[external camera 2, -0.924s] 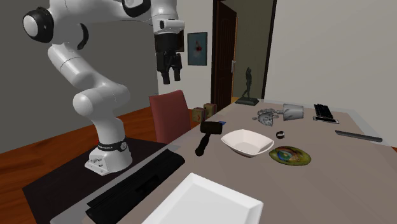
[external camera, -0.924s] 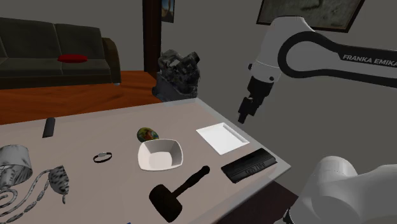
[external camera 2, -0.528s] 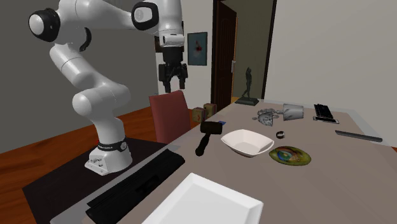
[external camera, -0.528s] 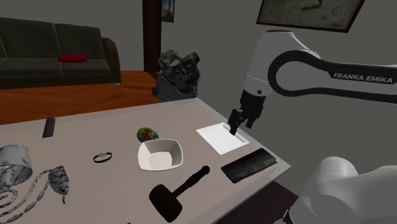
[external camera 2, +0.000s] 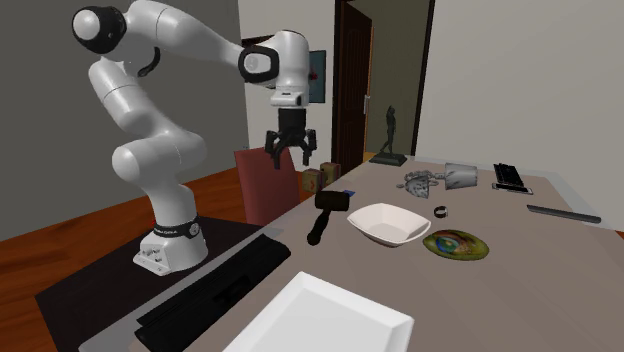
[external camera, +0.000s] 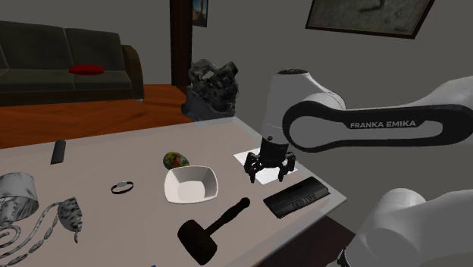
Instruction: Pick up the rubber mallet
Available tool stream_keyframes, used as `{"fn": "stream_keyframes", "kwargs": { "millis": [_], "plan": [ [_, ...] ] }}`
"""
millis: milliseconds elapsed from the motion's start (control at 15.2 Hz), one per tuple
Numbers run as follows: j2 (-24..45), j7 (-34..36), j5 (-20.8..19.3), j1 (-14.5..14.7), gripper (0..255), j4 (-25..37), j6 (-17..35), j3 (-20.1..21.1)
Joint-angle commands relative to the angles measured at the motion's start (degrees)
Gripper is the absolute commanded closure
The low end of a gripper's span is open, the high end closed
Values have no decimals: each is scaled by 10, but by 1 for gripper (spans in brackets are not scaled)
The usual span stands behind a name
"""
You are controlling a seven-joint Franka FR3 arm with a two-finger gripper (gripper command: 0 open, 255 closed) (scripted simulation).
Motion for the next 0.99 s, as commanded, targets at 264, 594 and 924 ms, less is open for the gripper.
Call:
{"fn": "stream_keyframes", "kwargs": {
  "millis": [264, 594, 924],
  "plan": [
    [113, 246, 33, -53, 0, 13, 83, 116],
    [252, 461, -3, -120, 0, 53, 159, 203],
    [389, 655, -95, -156, 0, 91, 219, 237]
  ]
}}
